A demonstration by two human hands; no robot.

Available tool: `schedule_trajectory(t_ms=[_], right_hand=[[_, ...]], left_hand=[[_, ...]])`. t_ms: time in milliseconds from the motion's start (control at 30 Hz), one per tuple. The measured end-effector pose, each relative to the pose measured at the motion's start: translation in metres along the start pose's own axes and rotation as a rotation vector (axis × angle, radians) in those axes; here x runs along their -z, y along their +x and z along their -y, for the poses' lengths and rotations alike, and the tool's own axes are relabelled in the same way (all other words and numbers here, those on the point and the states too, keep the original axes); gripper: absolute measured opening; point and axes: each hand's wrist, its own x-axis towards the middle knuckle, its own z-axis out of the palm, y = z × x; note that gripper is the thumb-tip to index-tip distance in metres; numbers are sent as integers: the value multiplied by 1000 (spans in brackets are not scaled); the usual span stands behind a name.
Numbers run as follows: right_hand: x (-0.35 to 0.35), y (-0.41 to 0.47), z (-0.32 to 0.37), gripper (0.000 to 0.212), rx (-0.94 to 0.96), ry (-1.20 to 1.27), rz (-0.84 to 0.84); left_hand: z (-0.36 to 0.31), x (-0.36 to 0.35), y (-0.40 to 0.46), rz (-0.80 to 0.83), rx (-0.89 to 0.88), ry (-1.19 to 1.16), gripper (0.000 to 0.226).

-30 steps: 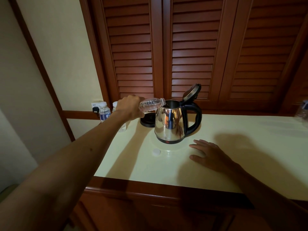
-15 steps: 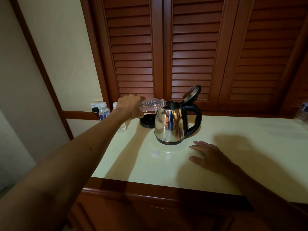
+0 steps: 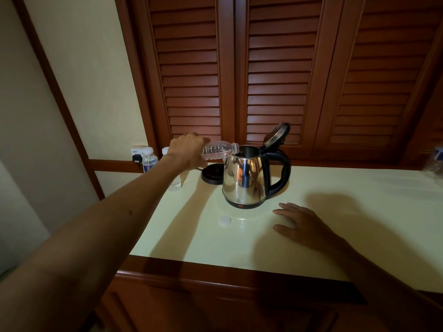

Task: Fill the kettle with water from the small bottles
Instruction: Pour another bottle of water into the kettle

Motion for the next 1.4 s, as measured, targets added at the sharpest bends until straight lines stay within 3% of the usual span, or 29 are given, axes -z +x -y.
schedule_trajectory(t_ms=[733,1400], right_hand=[[-3,1,-4,58,-7,10,0],[-3,1,-5,60,-4,11,6]], left_hand=[[8,7,2,-15,-62,-39,65],[8,11,5,-37,-82,17,72]])
